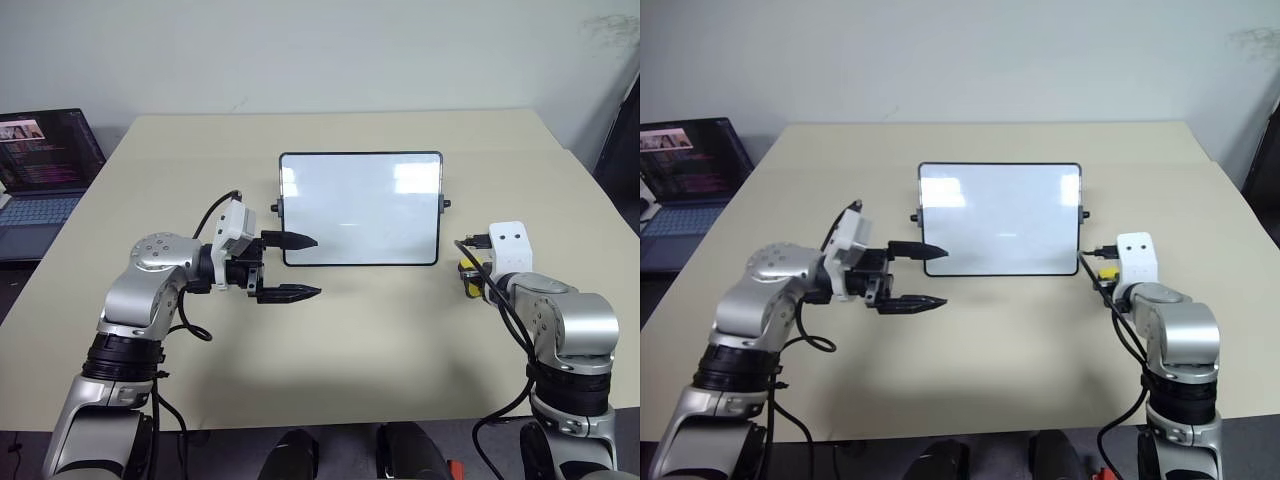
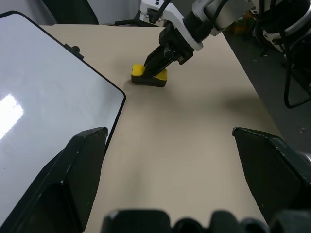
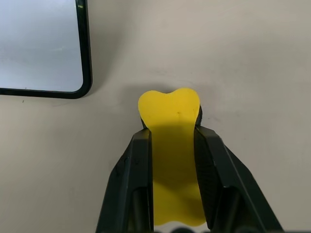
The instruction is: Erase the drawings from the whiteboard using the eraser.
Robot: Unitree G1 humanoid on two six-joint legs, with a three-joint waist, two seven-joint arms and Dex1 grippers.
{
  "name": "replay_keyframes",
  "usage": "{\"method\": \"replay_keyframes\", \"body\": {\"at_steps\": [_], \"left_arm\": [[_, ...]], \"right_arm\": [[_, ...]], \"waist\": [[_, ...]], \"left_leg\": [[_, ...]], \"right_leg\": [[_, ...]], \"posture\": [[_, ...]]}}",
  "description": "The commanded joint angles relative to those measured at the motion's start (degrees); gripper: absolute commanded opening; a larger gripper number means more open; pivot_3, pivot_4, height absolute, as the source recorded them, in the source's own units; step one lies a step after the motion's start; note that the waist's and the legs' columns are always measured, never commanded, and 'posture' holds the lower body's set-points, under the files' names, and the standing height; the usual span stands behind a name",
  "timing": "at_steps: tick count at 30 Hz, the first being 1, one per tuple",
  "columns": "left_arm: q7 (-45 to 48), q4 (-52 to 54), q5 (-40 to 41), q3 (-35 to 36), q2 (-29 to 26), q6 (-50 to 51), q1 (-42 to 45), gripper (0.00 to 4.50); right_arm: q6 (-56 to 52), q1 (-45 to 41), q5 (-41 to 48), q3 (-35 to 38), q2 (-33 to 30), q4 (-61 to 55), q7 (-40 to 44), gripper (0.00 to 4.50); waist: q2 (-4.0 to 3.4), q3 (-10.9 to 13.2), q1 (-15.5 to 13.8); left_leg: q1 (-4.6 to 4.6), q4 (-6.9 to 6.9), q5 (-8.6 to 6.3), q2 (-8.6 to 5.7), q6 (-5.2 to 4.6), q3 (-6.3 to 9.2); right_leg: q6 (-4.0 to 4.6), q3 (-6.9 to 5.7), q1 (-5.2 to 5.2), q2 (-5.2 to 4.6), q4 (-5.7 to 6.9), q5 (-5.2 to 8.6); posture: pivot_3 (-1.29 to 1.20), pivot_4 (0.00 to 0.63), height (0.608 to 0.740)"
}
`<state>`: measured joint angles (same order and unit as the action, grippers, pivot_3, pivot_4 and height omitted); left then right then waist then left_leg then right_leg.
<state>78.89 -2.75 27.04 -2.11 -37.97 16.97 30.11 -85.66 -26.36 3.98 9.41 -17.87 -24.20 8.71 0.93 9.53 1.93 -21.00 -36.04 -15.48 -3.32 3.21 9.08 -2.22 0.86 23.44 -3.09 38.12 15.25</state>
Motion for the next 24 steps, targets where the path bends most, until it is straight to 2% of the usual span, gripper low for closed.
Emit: {"method": "replay_keyframes", "body": {"at_steps": [1,5,7,15,18,24], "left_arm": [[0.3,1.6,0.6,0.4,-0.1,-0.5,0.6,4.50],[0.3,1.5,0.5,0.4,-0.2,-0.5,0.7,4.50],[0.3,1.4,0.5,0.4,-0.2,-0.5,0.8,4.50],[-2.8,1.2,0.7,1.8,0.7,-0.3,1.4,4.50],[-7.3,2.0,0.4,2.9,1.9,0.1,1.1,4.50],[-22.9,4.7,-3.0,4.7,7.3,0.1,-2.1,4.50]], "right_arm": [[0.5,-1.3,0.6,0.7,-0.2,-0.5,0.0,2.41],[0.7,-1.4,0.8,0.6,0.0,-0.3,0.0,3.96],[0.7,-1.5,0.7,0.7,0.3,-0.2,-0.2,4.44],[2.0,-3.5,0.1,2.7,1.7,-0.4,-1.6,4.44],[3.6,-4.1,-0.1,3.2,1.9,-0.9,-2.3,4.44],[14.2,-2.7,-0.5,3.1,1.5,-0.7,-2.9,4.44]], "waist": [[0.00,0.0,0.0],[0.00,0.0,0.0],[0.00,0.0,0.0],[0.00,0.0,0.0],[0.00,0.0,0.0],[0.00,0.0,0.0]], "left_leg": [[0.00,0.00,0.00,0.00,0.00,-0.01],[0.00,0.00,0.00,0.00,0.00,-0.01],[0.00,0.00,0.00,0.00,0.00,-0.01],[0.01,-0.01,0.00,0.00,0.00,-0.01],[0.01,-0.01,0.00,0.00,0.00,0.00],[0.03,-0.01,0.01,0.00,0.01,0.03]], "right_leg": [[0.00,0.00,0.00,0.00,0.00,0.00],[0.00,0.00,0.00,0.00,0.00,0.00],[0.00,0.00,0.00,0.00,0.00,0.00],[0.00,0.00,0.00,0.00,0.02,0.00],[0.00,0.00,0.00,0.00,0.01,0.00],[-0.02,0.06,0.00,-0.03,0.02,-0.02]], "posture": [[0.00,0.150,0.740],[0.00,0.150,0.740],[0.00,0.150,0.740],[0.00,0.150,0.740],[0.00,0.150,0.740],[0.00,0.150,0.740]]}}
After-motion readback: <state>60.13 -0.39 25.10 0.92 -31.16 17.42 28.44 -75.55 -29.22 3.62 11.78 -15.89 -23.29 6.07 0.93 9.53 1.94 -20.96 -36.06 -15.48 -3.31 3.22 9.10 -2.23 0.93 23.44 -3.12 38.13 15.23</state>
